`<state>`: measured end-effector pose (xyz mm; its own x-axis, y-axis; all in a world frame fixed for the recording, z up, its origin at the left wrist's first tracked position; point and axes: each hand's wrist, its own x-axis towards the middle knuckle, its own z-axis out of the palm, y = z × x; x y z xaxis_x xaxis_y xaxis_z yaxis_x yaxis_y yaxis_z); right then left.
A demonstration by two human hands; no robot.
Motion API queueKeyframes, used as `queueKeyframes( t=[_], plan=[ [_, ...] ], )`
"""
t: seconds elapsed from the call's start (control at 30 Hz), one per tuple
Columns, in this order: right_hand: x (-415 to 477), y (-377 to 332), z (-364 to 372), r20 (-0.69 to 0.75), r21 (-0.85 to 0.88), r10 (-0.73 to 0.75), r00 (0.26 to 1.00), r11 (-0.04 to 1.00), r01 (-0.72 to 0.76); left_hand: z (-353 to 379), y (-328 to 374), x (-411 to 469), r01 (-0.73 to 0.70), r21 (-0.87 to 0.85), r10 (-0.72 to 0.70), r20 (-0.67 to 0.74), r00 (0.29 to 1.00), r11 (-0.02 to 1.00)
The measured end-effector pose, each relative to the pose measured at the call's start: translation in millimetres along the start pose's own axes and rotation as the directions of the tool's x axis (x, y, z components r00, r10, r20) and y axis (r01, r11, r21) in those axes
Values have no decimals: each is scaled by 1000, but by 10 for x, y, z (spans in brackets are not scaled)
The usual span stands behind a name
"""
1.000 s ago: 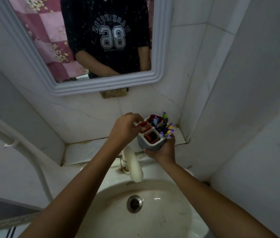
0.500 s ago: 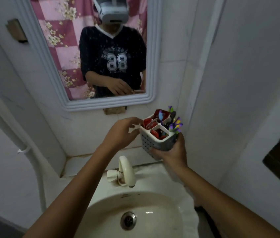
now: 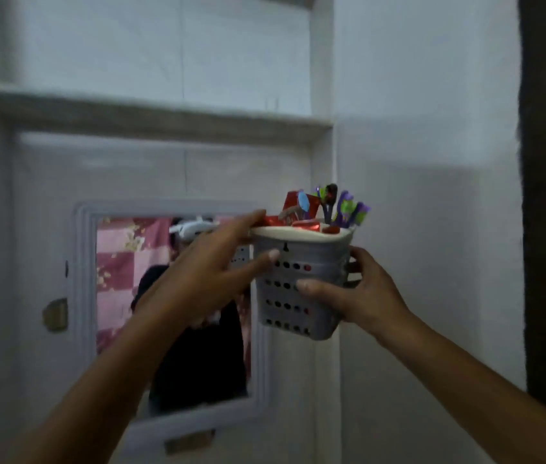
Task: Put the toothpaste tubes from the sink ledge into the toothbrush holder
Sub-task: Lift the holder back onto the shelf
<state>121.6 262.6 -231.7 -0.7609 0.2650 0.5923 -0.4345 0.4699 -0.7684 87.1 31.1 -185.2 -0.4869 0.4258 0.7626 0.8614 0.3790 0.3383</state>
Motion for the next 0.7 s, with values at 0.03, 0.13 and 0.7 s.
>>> queueKeyframes(
  t=[0.03, 0.13, 0.7],
  plan=[
    [147, -231, -91, -10, -1, -26, 1000, 1000, 26, -161, 97, 200, -35, 19, 35, -24, 999, 999],
    [544, -958, -337, 3, -4, -77, 997, 997, 77, -642, 279, 791, -136, 202, 168, -151, 974, 970],
    [2486, -2410, -209, -267, -373, -164, 950, 926, 55, -1113, -665, 1718, 64, 861, 87, -125, 988, 504]
  ],
)
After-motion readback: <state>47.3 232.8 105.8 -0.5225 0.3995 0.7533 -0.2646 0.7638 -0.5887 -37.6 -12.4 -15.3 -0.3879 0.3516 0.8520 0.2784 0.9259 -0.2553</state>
